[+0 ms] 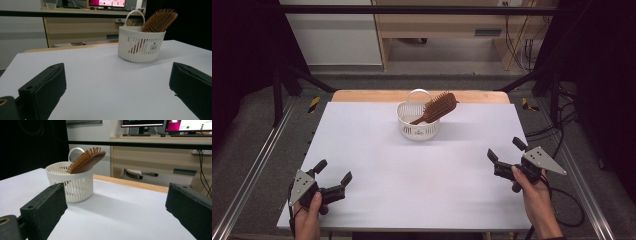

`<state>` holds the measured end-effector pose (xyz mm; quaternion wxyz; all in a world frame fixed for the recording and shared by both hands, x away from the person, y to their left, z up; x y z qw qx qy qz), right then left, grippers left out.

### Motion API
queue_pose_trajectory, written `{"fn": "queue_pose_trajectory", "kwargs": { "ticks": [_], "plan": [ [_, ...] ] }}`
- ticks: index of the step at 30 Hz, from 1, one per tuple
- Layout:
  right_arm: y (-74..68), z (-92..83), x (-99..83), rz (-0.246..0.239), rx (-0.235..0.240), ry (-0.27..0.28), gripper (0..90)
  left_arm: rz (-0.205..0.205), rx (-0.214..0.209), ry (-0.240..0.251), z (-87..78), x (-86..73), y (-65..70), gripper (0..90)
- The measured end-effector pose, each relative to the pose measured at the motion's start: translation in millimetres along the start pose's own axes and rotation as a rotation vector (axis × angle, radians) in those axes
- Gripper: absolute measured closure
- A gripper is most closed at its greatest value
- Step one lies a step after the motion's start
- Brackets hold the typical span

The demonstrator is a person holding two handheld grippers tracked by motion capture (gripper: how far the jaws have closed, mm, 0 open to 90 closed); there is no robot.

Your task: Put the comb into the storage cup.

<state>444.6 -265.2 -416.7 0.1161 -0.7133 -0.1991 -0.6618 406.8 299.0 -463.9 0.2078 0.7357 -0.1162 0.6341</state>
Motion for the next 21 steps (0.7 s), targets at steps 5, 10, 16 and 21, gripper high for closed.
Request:
{"fn": "queue_pose_trajectory", "kwargs": {
  "ticks": [5, 10, 16, 21],
  "plan": [
    [1.0, -6.3, -8.4, 0.006, -0.001, -0.006, 3.3, 0.006, -0.011, -0.001, 0.3, 0.0, 0.8, 1.0],
    [-0.3, -11.0, -15.0, -0.010, 0.005, -0.009, 3.3, 0.012, -0.021, -0.002, 0.1, 0.2, 1.8, 1.0],
    [-3.5, -14.6, -22.7, -0.015, 0.013, -0.014, 2.7, 0.017, -0.031, -0.001, 0.0, 0.5, 2.8, 1.0],
    [-5.4, -14.9, -27.9, -0.007, 0.019, -0.016, 2.5, 0.030, -0.038, -0.006, -3.1, 0.0, 4.4, 0.9]
  ]
}}
Point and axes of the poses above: each handheld gripper's, and its own axes: z roughly forward along the jaws, x roughly out of its top, y roughly to its right, the point moved 1 cm from there along z, roughly forward along the jaws, and after that the axes turned 7 degrees about -z, right-handed, at the moved point
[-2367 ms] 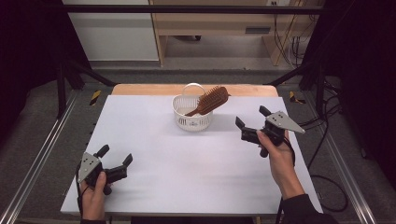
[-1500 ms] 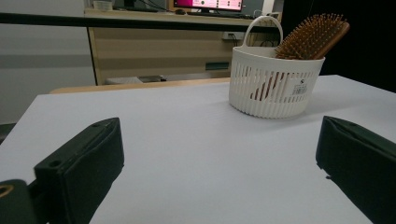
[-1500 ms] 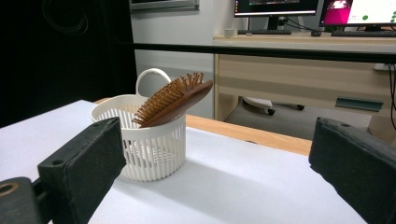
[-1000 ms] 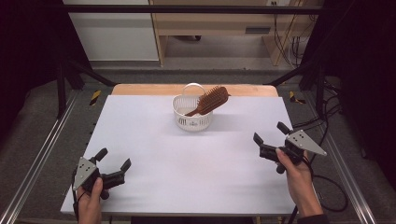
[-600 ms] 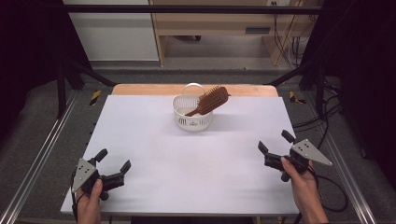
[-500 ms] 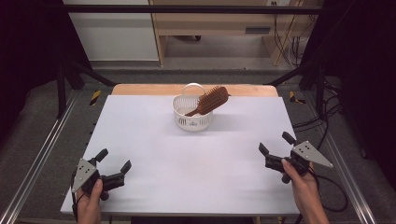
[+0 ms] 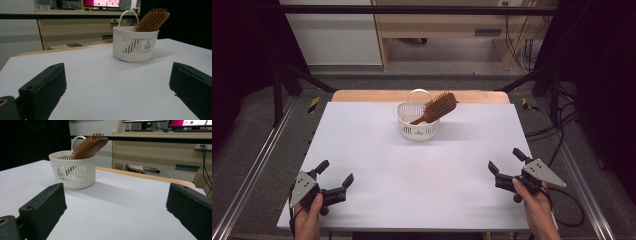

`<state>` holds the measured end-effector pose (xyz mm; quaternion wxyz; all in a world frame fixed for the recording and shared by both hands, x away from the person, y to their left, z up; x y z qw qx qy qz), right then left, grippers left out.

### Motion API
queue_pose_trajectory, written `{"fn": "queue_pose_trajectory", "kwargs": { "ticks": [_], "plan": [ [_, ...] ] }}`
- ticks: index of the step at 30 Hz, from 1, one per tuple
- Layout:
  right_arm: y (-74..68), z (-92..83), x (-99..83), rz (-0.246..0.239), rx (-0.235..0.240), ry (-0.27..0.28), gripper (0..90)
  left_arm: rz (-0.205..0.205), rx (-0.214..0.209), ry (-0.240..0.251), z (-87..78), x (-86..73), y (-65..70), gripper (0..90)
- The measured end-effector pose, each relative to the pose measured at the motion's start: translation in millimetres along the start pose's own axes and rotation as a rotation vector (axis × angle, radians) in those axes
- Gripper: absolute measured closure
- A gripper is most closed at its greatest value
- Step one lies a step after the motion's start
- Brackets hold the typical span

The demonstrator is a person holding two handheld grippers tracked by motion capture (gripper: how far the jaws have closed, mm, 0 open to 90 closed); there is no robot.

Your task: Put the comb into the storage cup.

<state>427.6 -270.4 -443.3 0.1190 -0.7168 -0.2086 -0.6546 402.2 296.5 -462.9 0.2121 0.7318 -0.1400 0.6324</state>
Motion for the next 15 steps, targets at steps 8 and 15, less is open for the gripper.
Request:
{"fn": "queue_pose_trajectory", "kwargs": {
  "ticks": [8, 15],
  "plan": [
    [-5.2, 1.1, -10.6, 0.004, 0.012, -0.012, 2.5, 0.000, -0.007, 0.013, -6.2, 0.2, 0.3, 0.8],
    [-11.6, 2.0, -17.7, 0.010, 0.040, -0.020, 2.4, 0.006, -0.019, 0.010, -5.6, -0.1, 1.7, 0.8]
  ]
}}
Point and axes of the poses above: each handheld gripper's, and its own axes: z roughly forward along the jaws, x roughly out of its top, y roughly to its right, the point moved 1 cm from there along z, roughly forward along the jaws, and after that the axes turned 7 degrees about -z, right-handed, at the moved point
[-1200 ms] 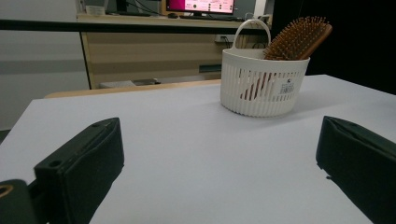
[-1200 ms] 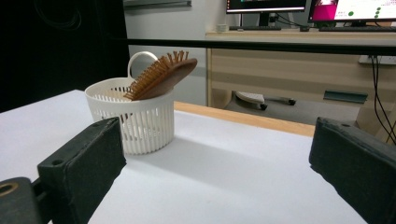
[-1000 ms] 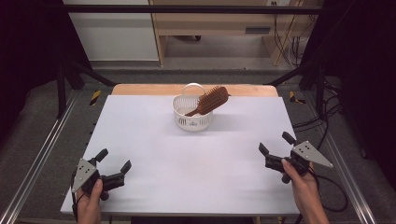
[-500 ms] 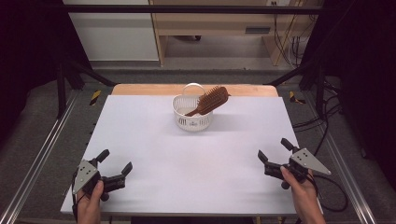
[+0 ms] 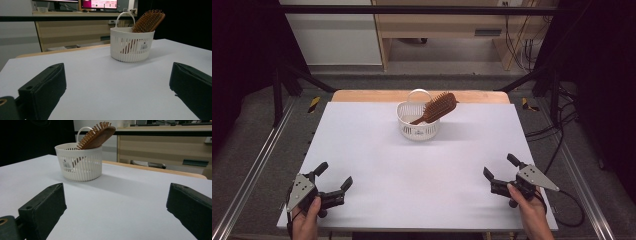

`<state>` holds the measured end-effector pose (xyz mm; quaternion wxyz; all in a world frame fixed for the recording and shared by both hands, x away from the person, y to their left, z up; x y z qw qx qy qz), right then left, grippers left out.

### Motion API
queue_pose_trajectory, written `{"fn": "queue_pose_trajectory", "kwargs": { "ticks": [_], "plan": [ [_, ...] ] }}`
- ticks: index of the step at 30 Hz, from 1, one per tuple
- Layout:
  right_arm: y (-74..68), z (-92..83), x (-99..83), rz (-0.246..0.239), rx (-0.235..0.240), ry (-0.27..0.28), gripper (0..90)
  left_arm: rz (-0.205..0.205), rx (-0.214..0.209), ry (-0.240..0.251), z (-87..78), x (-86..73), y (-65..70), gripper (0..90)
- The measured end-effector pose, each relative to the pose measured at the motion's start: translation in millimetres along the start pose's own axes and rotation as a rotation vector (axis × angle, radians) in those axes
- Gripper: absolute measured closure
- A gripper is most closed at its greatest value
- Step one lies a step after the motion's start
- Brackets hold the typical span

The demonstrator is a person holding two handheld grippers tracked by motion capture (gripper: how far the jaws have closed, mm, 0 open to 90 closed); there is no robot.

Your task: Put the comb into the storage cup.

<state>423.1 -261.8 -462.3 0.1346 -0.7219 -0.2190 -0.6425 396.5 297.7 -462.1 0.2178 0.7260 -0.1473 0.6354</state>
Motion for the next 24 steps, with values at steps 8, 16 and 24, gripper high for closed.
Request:
{"fn": "queue_pose_trajectory", "kwargs": {
  "ticks": [8, 16, 24],
  "plan": [
    [-8.8, 3.1, -4.4, -0.009, 0.032, 0.004, 2.8, -0.002, -0.015, -0.003, 1.1, -0.4, 1.6, 0.8],
    [-17.6, 8.1, -7.5, -0.014, 0.064, 0.006, 2.9, -0.003, -0.028, -0.002, 1.7, -0.4, 3.4, 0.8],
    [-24.0, 13.7, -6.1, -0.010, 0.084, 0.018, 3.0, 0.010, -0.052, -0.008, 3.6, -0.7, 7.5, 0.8]
  ]
}}
Point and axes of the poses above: each handheld gripper's, and its own axes: z roughly forward along the jaws, x roughly out of its top, y roughly to its right, the point moved 1 cm from there along z, roughly forward along the jaws, and after that the axes turned 7 degrees about -z, right-handed, at the moved point
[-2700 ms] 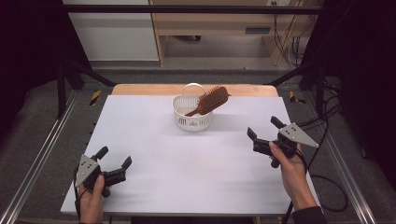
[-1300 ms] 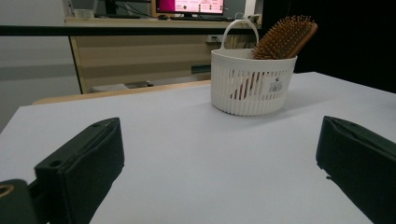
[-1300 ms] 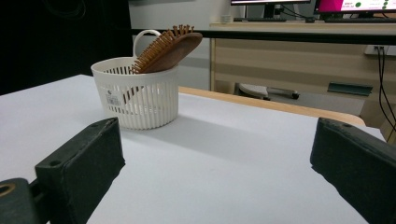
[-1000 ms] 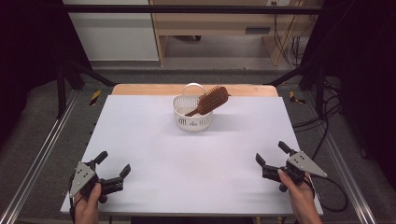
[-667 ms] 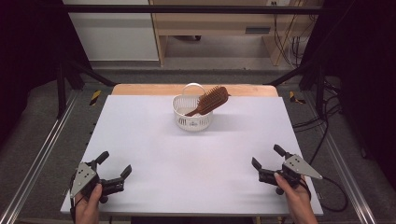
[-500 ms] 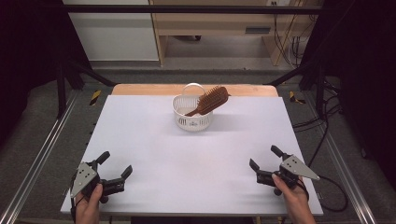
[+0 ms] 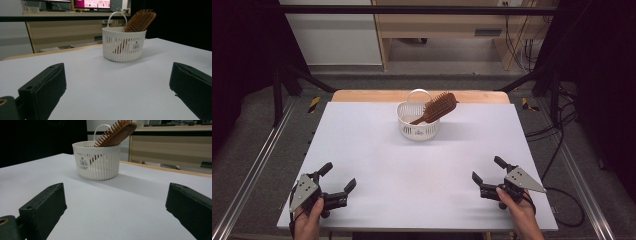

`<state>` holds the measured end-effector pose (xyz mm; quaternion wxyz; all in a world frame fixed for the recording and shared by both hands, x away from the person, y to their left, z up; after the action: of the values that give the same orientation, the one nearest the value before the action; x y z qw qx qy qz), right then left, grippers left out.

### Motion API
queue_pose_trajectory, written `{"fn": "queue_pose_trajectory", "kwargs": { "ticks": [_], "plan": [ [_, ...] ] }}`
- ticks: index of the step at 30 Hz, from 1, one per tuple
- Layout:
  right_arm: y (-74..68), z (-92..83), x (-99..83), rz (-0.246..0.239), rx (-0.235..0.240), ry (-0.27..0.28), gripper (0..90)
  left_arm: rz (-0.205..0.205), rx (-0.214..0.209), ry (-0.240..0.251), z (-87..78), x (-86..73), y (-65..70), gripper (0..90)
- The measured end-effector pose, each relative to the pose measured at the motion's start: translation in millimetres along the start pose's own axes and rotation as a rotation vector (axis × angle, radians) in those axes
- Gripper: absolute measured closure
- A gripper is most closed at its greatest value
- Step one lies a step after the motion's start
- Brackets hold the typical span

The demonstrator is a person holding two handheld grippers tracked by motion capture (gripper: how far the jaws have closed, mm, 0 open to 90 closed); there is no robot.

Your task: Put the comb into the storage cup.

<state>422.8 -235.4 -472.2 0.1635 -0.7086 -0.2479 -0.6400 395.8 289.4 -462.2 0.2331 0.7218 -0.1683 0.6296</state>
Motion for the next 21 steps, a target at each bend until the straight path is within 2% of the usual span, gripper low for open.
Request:
{"fn": "queue_pose_trajectory", "kwargs": {
  "ticks": [9, 15, 21],
  "plan": [
    [-6.5, 9.7, 3.9, -0.043, 0.028, -0.012, 3.0, 0.004, -0.005, -0.004, 1.0, -0.8, 2.3, 0.8],
    [-5.1, 16.7, 5.9, -0.029, 0.043, -0.047, 3.1, 0.005, -0.009, -0.008, 2.0, -1.9, 5.0, 0.8],
    [-2.7, 24.0, 5.5, -0.012, 0.012, -0.079, 4.0, 0.010, -0.013, -0.018, 5.8, -3.4, 9.2, 0.7]
  ]
}}
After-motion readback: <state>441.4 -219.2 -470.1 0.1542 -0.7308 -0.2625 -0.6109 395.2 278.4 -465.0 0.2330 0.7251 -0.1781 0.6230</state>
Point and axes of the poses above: each handheld gripper's, and its own axes: z roughly forward along the jaws, x roughly out of its top, y roughly to its right, the point moved 1 cm from there along z, roughly forward along the jaws, and after that the axes turned 7 degrees about -z, right-handed, at the moved point
